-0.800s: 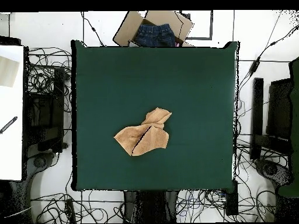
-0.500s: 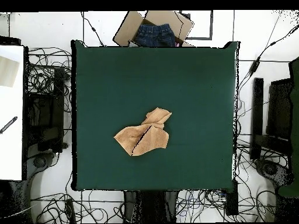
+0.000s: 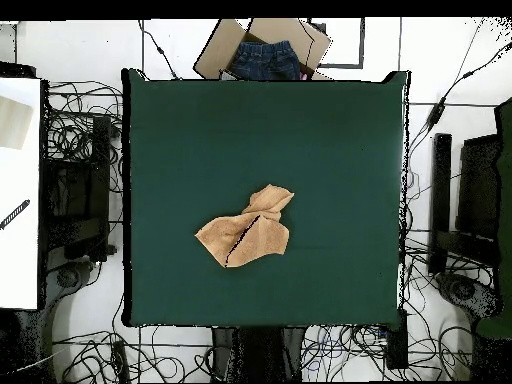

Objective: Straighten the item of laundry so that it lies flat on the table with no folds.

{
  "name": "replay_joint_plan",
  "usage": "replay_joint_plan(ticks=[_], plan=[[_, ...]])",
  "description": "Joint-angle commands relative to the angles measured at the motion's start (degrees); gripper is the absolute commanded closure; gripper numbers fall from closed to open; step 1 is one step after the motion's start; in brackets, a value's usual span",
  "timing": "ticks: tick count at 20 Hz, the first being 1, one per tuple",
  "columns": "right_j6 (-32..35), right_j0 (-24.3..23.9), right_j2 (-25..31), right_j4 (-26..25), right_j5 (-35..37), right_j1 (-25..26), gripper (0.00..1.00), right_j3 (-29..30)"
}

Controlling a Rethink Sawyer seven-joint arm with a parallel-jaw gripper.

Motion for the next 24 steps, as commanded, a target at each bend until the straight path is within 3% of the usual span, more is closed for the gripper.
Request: replay_joint_plan(ticks=[1, 5, 7, 12, 24], plan=[[16.9, 2.8, 2.9, -1.9, -7.9, -2.8, 0.00, 9.2], [14.4, 6.9, -0.3, -8.5, -20.3, -10.7, 0.00, 24.3], [11.9, 7.2, -1.2, -11.4, -24.1, -12.3, 0.00, 27.8], [6.4, 4.4, -2.9, -12.3, -34.0, -14.1, 0.00, 36.0], [0.4, 1.8, -3.3, -15.1, -43.2, -15.9, 0.00, 41.3]])
